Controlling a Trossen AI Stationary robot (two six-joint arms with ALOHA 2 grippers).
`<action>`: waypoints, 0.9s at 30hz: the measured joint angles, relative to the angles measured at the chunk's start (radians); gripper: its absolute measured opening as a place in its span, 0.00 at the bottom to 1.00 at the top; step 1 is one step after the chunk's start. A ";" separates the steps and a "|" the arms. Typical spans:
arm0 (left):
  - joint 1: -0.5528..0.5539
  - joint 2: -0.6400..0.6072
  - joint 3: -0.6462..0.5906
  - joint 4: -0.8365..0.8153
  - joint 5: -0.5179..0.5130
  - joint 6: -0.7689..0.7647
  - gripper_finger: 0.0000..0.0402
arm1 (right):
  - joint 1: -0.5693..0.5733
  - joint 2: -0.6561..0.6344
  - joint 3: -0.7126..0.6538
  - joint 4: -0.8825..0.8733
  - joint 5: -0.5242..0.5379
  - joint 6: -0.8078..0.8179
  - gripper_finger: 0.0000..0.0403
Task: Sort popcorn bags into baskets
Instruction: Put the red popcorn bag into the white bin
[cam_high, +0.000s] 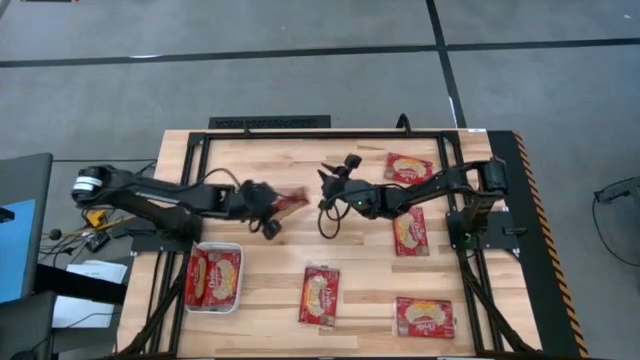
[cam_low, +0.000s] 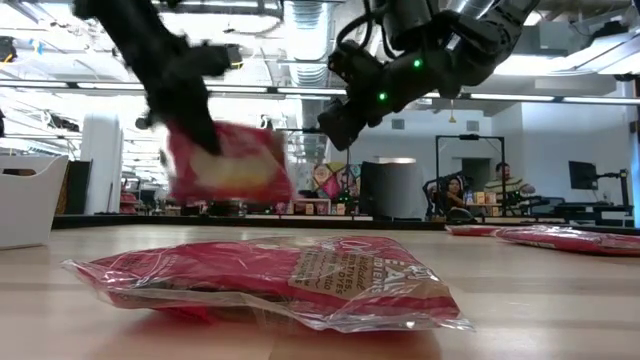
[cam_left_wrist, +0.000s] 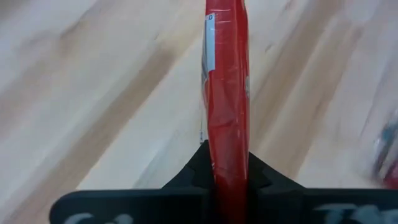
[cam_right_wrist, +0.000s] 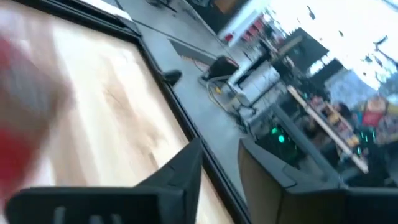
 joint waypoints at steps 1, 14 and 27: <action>-0.044 -0.019 0.039 -0.091 -0.059 -0.057 0.01 | -0.013 0.001 0.000 -0.001 0.004 0.018 0.34; -0.554 -0.032 0.305 -0.810 -0.093 -1.169 0.01 | -0.109 0.001 -0.001 -0.007 0.005 0.240 0.51; -0.897 -0.032 0.305 -0.757 0.206 -1.577 0.01 | -0.102 0.002 -0.001 -0.020 -0.019 0.250 0.44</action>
